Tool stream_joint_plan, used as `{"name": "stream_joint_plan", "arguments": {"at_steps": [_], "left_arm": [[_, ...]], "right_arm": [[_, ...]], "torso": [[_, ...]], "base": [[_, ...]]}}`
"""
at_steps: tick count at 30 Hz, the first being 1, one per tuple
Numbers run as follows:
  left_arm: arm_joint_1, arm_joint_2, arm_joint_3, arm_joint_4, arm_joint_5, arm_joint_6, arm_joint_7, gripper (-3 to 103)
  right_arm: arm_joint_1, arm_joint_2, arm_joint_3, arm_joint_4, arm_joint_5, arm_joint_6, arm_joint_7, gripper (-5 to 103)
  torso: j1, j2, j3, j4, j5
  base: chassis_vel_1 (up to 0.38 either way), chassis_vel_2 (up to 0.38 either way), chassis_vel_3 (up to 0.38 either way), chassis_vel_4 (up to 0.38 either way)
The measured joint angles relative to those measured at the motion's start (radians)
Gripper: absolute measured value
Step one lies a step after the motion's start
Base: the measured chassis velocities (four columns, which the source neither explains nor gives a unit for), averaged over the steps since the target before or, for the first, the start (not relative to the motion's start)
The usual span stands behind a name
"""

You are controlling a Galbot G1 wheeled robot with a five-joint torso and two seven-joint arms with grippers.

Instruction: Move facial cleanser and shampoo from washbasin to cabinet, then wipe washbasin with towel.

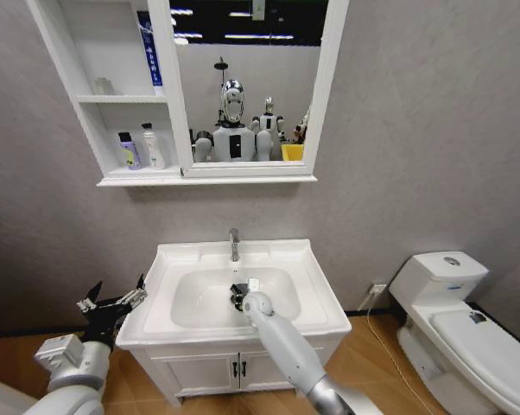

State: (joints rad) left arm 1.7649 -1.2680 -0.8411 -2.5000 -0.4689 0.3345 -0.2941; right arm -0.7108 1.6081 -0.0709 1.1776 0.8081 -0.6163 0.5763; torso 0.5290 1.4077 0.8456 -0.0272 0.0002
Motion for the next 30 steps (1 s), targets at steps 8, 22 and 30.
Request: {"name": "stream_joint_plan", "arguments": {"at_steps": [8,22,30], "left_arm": [[0.0,0.0,0.0,0.0,0.0,0.0,0.0,100],[0.0,0.0,0.0,0.0,0.0,0.0,0.0,100],[0.0,0.0,0.0,0.0,0.0,0.0,0.0,100]], "right_arm": [[0.012,0.002,0.009,-0.038,-0.014,0.014,-0.011,5],[-0.035,-0.094,0.009,0.104,0.019,-0.006,0.03,5],[-0.069,-0.15,0.01,0.163,0.052,-0.018,0.059,5]], "torso": [[0.0,0.0,0.0,-0.0006,-0.0001],[0.0,0.0,0.0,-0.0007,0.0001],[0.0,0.0,0.0,-0.0004,0.0002]], "base": [[0.0,0.0,0.0,0.0],[0.0,0.0,0.0,0.0],[0.0,0.0,0.0,0.0]]}}
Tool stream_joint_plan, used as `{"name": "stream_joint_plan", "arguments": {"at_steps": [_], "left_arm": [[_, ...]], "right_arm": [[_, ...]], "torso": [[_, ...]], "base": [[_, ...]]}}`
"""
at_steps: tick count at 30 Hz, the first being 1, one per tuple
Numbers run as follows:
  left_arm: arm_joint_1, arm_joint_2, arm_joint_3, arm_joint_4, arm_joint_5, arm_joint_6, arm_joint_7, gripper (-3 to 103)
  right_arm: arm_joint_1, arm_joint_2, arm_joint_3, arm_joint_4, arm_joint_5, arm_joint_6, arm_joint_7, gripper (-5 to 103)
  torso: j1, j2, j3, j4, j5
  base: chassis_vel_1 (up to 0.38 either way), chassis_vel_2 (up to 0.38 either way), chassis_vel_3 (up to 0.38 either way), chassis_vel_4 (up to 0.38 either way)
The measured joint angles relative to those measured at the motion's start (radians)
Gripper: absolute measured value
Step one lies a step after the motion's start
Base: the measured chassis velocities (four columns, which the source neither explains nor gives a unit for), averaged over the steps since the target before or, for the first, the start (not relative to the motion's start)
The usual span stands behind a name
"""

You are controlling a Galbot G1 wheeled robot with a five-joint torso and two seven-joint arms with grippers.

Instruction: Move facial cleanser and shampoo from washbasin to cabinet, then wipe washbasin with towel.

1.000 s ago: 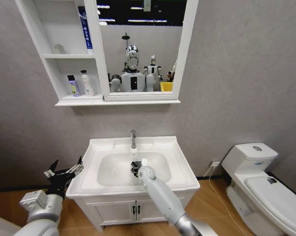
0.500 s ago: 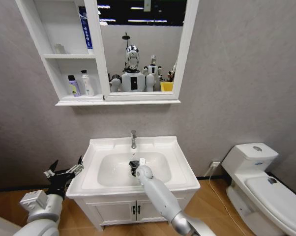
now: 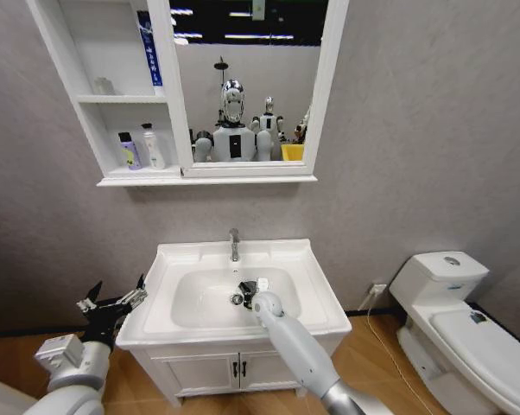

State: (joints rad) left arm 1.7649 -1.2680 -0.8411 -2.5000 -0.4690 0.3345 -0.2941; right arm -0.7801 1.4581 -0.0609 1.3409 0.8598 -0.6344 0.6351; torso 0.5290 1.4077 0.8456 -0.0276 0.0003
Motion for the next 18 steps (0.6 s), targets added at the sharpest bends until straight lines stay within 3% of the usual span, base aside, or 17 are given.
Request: {"name": "stream_joint_plan", "arguments": {"at_steps": [18], "left_arm": [[0.0,0.0,0.0,0.0,0.0,0.0,0.0,100]], "right_arm": [[-0.051,-0.115,0.04,0.136,-0.023,-0.009,0.049,5]], "torso": [[0.0,0.0,0.0,-0.0001,0.0]], "base": [[0.0,0.0,0.0,0.0]]}}
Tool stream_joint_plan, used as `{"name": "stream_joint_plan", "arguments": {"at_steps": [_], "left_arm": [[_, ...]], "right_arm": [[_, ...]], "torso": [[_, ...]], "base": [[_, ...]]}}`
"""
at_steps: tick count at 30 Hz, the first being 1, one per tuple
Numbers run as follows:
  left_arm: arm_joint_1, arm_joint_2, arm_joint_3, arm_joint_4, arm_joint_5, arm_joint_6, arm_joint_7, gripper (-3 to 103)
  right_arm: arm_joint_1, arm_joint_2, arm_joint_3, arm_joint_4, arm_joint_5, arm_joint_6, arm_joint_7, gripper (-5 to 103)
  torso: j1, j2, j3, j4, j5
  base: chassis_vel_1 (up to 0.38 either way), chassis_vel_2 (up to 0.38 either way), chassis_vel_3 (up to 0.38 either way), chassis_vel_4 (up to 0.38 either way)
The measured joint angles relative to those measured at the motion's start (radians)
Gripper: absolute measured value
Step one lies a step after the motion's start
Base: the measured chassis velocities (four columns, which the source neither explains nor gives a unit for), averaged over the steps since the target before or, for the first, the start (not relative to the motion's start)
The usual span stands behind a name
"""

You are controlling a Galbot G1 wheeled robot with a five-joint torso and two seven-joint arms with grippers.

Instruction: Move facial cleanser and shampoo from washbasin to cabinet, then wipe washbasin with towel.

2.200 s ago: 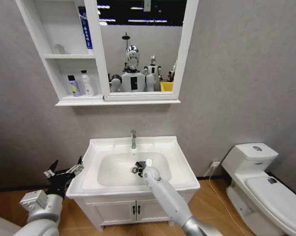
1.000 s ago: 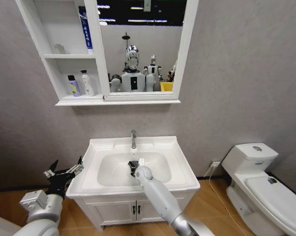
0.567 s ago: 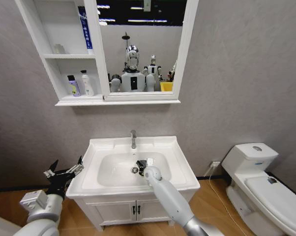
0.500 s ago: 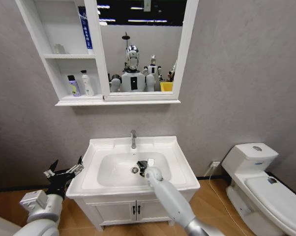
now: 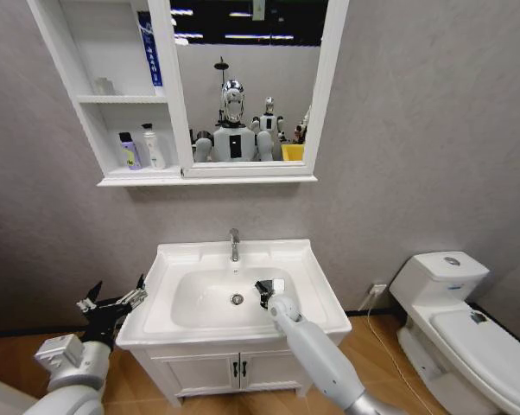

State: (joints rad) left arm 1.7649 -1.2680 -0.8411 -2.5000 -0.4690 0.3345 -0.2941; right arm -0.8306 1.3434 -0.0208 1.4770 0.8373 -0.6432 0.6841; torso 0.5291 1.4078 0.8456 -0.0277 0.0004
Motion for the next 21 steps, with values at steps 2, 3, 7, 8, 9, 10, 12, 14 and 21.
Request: {"name": "stream_joint_plan", "arguments": {"at_steps": [2,3,7,8,9,10,12,14,21], "left_arm": [[0.0,0.0,0.0,0.0,0.0,0.0,0.0,100],[0.0,0.0,0.0,0.0,0.0,0.0,0.0,100],[0.0,0.0,0.0,0.0,0.0,0.0,0.0,100],[0.0,0.0,0.0,0.0,0.0,0.0,0.0,100],[0.0,0.0,0.0,0.0,0.0,0.0,0.0,100],[0.0,0.0,0.0,0.0,0.0,0.0,0.0,100],[0.0,0.0,0.0,0.0,0.0,0.0,0.0,100],[0.0,0.0,0.0,0.0,0.0,0.0,0.0,100],[0.0,0.0,0.0,0.0,0.0,0.0,0.0,100]], "right_arm": [[-0.006,-0.005,0.007,0.015,-0.017,0.0,-0.004,5],[-0.013,-0.011,0.013,0.033,-0.049,0.005,-0.014,5],[-0.019,-0.025,0.024,0.066,-0.14,0.021,-0.049,5],[-0.019,-0.029,0.028,0.077,-0.174,0.035,-0.065,5],[-0.019,-0.029,0.028,0.077,-0.174,0.035,-0.065,5],[-0.018,-0.032,0.034,0.088,-0.208,0.046,-0.079,5],[-0.01,-0.036,0.046,0.113,-0.262,0.066,-0.093,5],[-0.006,-0.037,0.051,0.123,-0.279,0.074,-0.097,5],[0.029,-0.056,0.142,0.092,-0.386,0.13,-0.196,5]], "torso": [[0.0,0.0,0.0,0.0,0.0],[0.0,0.0,0.0,-0.0001,-0.0001],[0.0,0.0,0.0,-0.0001,-0.0001],[0.0,0.0,0.0,0.0,-0.0001],[0.0,0.0,0.0,0.0,-0.0001],[0.0,0.0,0.0,0.0,0.0],[0.0,0.0,0.0,-0.0001,-0.0001],[0.0,0.0,0.0,0.0,-0.0001],[0.0,0.0,0.0,0.0,-0.0001]], "base": [[0.0,0.0,0.0,0.0],[0.0,0.0,0.0,0.0],[0.0,0.0,0.0,0.0],[0.0,0.0,0.0,0.0],[0.0,0.0,0.0,0.0],[0.0,0.0,0.0,0.0],[0.0,0.0,0.0,0.0],[0.0,0.0,0.0,0.0],[0.0,0.0,0.0,0.0]]}}
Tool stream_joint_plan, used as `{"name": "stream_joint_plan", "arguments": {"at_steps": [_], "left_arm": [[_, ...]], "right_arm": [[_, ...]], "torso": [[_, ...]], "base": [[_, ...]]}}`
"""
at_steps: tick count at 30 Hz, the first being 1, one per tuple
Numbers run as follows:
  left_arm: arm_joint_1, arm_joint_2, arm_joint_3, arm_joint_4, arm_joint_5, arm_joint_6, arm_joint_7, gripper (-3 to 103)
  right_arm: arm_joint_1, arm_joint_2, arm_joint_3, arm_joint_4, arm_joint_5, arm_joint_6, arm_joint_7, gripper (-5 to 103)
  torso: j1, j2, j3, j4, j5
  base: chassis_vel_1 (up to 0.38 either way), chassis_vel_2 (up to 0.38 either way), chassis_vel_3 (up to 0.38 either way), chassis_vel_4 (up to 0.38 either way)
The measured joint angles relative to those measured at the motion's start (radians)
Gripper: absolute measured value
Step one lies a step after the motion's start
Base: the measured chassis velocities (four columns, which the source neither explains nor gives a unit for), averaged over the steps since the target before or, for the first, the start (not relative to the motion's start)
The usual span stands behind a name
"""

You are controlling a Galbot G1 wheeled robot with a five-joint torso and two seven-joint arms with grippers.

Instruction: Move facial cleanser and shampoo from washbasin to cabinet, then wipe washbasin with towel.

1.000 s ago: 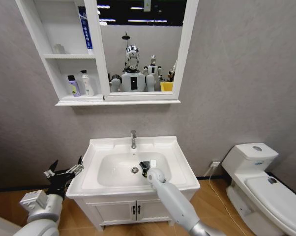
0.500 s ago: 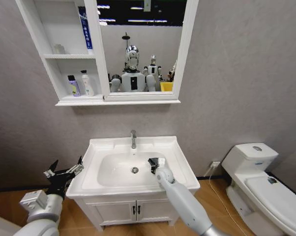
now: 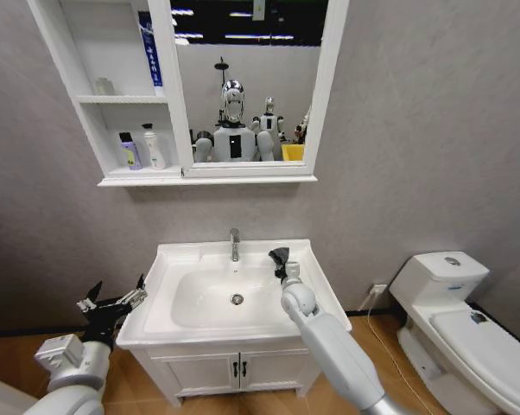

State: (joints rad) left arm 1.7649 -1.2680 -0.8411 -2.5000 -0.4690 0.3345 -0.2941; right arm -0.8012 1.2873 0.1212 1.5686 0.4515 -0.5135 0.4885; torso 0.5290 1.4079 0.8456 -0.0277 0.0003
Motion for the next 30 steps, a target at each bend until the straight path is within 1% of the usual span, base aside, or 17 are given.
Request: {"name": "stream_joint_plan", "arguments": {"at_steps": [3,6,7,9,10,11,12,13,16,19,20,21,23,24,27,28,30], "left_arm": [[0.0,0.0,0.0,0.0,0.0,0.0,0.0,100],[0.0,0.0,0.0,0.0,0.0,0.0,0.0,100],[0.0,0.0,0.0,0.0,0.0,0.0,0.0,100],[0.0,0.0,0.0,0.0,0.0,0.0,0.0,100],[0.0,0.0,0.0,0.0,0.0,0.0,0.0,100],[0.0,0.0,0.0,0.0,0.0,0.0,0.0,100],[0.0,0.0,0.0,0.0,0.0,0.0,0.0,100],[0.0,0.0,0.0,0.0,0.0,0.0,0.0,100],[0.0,0.0,0.0,0.0,0.0,0.0,0.0,100],[0.0,0.0,0.0,0.0,0.0,0.0,0.0,100],[0.0,0.0,0.0,0.0,0.0,0.0,0.0,100],[0.0,0.0,0.0,0.0,0.0,0.0,0.0,100],[0.0,0.0,0.0,0.0,0.0,0.0,0.0,100],[0.0,0.0,0.0,0.0,0.0,0.0,0.0,100],[0.0,0.0,0.0,0.0,0.0,0.0,0.0,100],[0.0,0.0,0.0,0.0,0.0,0.0,0.0,100],[0.0,0.0,0.0,0.0,0.0,0.0,0.0,100]], "right_arm": [[0.028,-0.013,0.058,-0.076,0.001,0.014,-0.058,5],[0.04,-0.018,0.074,-0.108,0.0,0.02,-0.089,5],[0.053,-0.025,0.09,-0.143,-0.01,0.029,-0.132,3],[0.071,-0.033,0.106,-0.183,-0.034,0.056,-0.206,14],[0.071,-0.033,0.106,-0.183,-0.034,0.056,-0.206,14],[0.074,-0.033,0.107,-0.192,-0.045,0.066,-0.218,19],[0.074,-0.032,0.107,-0.192,-0.048,0.065,-0.219,24],[0.074,-0.032,0.107,-0.192,-0.048,0.065,-0.219,24],[0.062,-0.024,0.106,-0.18,-0.042,0.05,-0.199,40],[0.056,-0.018,0.106,-0.18,-0.051,0.049,-0.188,46],[0.052,-0.015,0.106,-0.18,-0.059,0.049,-0.173,51],[0.052,-0.015,0.106,-0.18,-0.059,0.049,-0.173,51],[0.051,-0.01,0.106,-0.186,-0.068,0.053,-0.159,62],[0.051,-0.01,0.106,-0.186,-0.068,0.053,-0.159,62],[0.053,-0.01,0.107,-0.198,-0.077,0.071,-0.157,79],[0.053,-0.01,0.107,-0.198,-0.077,0.071,-0.157,79],[0.058,-0.012,0.107,-0.202,-0.078,0.087,-0.158,90]], "torso": [[0.0,0.0,0.0,-0.0001,0.0],[0.0,0.0,0.0,-0.0002,0.0001],[0.0,0.0,0.0,-0.0001,0.0002],[0.0,0.0,0.0,-0.0001,0.0],[0.0,0.0,0.0,-0.0001,0.0],[0.0,0.0,0.0,0.0,0.0],[0.0,0.0,0.0,0.0,0.0001],[0.0,0.0,0.0,0.0,0.0001],[0.0,0.0,0.0,0.0001,0.0],[0.0,0.0,0.0,0.0001,0.0],[0.0,0.0,0.0,0.0001,0.0],[0.0,0.0,0.0,0.0001,0.0],[0.0,0.0,0.0,0.0,0.0],[0.0,0.0,0.0,0.0,0.0],[0.0,0.0,0.0,0.0,0.0],[0.0,0.0,0.0,0.0,0.0],[0.0,0.0,0.0,0.0001,-0.0001]], "base": [[0.0,0.0,0.0,0.0],[0.0,0.0,0.0,0.0],[0.0,0.0,0.0,0.0],[0.0,0.0,0.0,0.0],[0.0,0.0,0.0,0.0],[0.0,0.0,0.0,0.0],[0.0,0.0,0.0,0.0],[0.0,0.0,0.0,0.0],[0.0,0.0,0.0,0.0],[0.0,0.0,0.0,0.0],[0.0,0.0,0.0,0.0],[0.0,0.0,0.0,0.0],[0.0,0.0,0.0,0.0],[0.0,0.0,0.0,0.0],[0.0,0.0,0.0,0.0],[0.0,0.0,0.0,0.0],[0.0,0.0,0.0,0.0]]}}
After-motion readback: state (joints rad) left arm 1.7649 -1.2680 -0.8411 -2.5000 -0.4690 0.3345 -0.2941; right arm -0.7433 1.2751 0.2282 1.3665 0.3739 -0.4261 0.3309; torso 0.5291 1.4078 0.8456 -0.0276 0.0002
